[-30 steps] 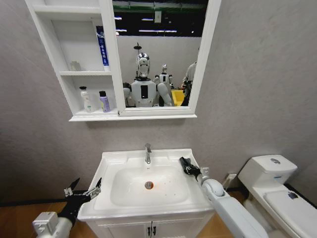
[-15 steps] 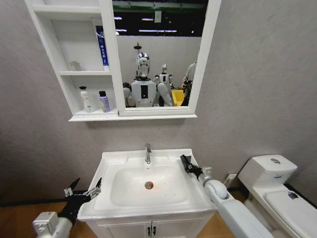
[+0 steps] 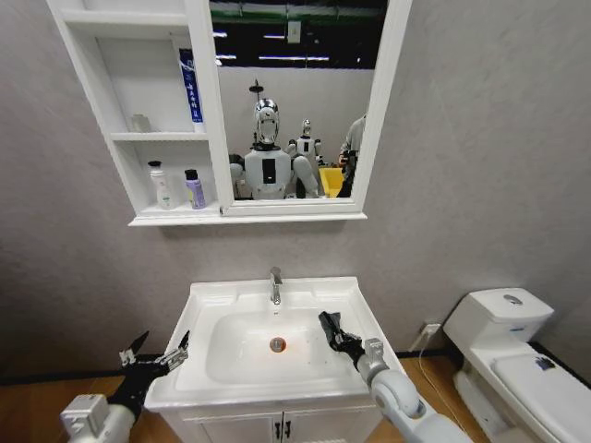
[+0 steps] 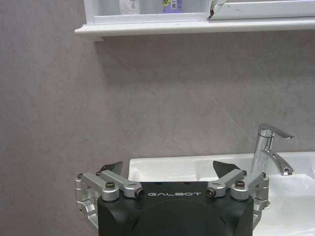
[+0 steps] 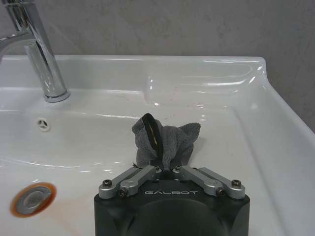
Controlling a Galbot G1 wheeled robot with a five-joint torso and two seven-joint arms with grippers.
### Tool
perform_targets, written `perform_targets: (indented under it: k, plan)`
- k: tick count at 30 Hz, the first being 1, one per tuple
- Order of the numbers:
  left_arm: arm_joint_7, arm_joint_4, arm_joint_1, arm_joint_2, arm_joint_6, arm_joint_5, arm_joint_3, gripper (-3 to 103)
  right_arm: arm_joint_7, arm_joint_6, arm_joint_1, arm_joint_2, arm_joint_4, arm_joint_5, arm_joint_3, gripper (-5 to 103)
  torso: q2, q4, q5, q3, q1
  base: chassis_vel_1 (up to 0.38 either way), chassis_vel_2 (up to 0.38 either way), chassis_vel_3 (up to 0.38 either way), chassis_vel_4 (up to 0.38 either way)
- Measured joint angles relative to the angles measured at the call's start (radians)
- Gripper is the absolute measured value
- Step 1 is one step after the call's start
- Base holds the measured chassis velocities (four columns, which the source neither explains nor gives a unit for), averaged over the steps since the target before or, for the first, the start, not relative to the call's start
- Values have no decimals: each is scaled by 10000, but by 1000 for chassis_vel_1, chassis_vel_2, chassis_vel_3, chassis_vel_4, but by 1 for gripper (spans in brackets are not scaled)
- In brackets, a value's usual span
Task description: Move facial cleanser and shampoo from washbasin to cabinet, then wipe washbasin with towel.
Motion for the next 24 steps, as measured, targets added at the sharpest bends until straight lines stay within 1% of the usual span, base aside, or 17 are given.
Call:
perform_targets:
  k: [5, 11, 19, 22, 24]
  plan:
    - [0, 0, -1, 0, 1, 0, 0, 100, -211, 58, 667, -81, -613, -51, -67, 4, 0, 3, -3, 0, 0, 0, 0, 0, 0]
    - [0, 0, 0, 0, 2, 0, 0, 100, -284, 67, 1297, -95, -1252, 211, -414, 4, 0, -1, -5, -1, 0, 0, 0, 0, 0]
    - [0, 0, 0, 0, 3, 0, 0, 100, -341, -14, 1613, 295, -1755, 513, -1006, 4, -1, -2, -1, 1, 0, 0, 0, 0, 0]
    - [0, 0, 0, 0, 3, 0, 0, 100, -158, -177, 1668, 548, -1887, 627, -1206, 4, -1, -1, -1, 1, 1, 0, 0, 0, 0]
    - [0, 0, 0, 0, 3, 0, 0, 100, -113, -278, 1673, 587, -1952, 652, -1263, 4, -1, -1, -2, 1, 1, 0, 0, 0, 0]
